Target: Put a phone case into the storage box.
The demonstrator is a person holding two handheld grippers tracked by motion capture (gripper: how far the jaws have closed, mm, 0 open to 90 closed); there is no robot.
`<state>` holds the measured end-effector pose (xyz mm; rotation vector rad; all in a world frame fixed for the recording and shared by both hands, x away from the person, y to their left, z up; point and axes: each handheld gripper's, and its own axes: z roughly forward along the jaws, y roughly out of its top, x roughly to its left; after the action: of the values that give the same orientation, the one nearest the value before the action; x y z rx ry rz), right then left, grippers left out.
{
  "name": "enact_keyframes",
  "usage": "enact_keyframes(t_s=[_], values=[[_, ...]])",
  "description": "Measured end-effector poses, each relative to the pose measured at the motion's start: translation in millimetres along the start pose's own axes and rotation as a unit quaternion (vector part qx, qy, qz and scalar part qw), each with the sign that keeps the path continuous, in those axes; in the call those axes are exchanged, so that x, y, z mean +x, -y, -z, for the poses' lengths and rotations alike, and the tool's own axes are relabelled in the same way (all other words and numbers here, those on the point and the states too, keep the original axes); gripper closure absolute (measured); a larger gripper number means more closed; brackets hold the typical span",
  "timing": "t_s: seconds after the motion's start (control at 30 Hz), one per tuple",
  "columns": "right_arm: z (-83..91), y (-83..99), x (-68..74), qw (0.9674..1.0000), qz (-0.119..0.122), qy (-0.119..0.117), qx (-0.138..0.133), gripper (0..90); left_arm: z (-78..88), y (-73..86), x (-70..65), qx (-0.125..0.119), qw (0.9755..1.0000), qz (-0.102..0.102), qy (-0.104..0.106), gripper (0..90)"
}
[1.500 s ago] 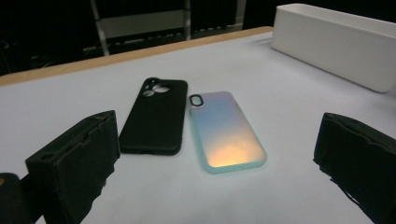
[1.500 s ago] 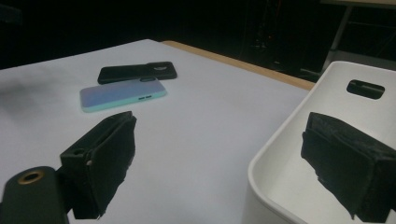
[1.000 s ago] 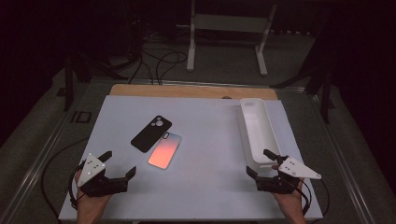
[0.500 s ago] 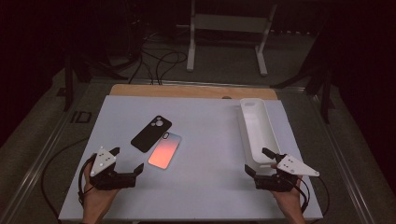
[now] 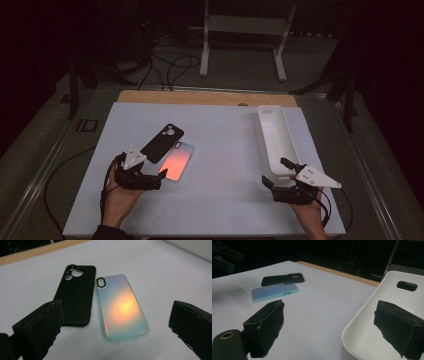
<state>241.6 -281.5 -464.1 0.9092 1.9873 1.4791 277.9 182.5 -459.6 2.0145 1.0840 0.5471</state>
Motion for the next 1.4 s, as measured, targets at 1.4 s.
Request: enact_keyframes(t_s=[1.4], values=[[-2.6,2.5,-1.2,1.0,-0.005,0.004,0.005,9.1,-94.3,-8.3,-13.6,0.169,0.9852,0.017,0.027,5.8]])
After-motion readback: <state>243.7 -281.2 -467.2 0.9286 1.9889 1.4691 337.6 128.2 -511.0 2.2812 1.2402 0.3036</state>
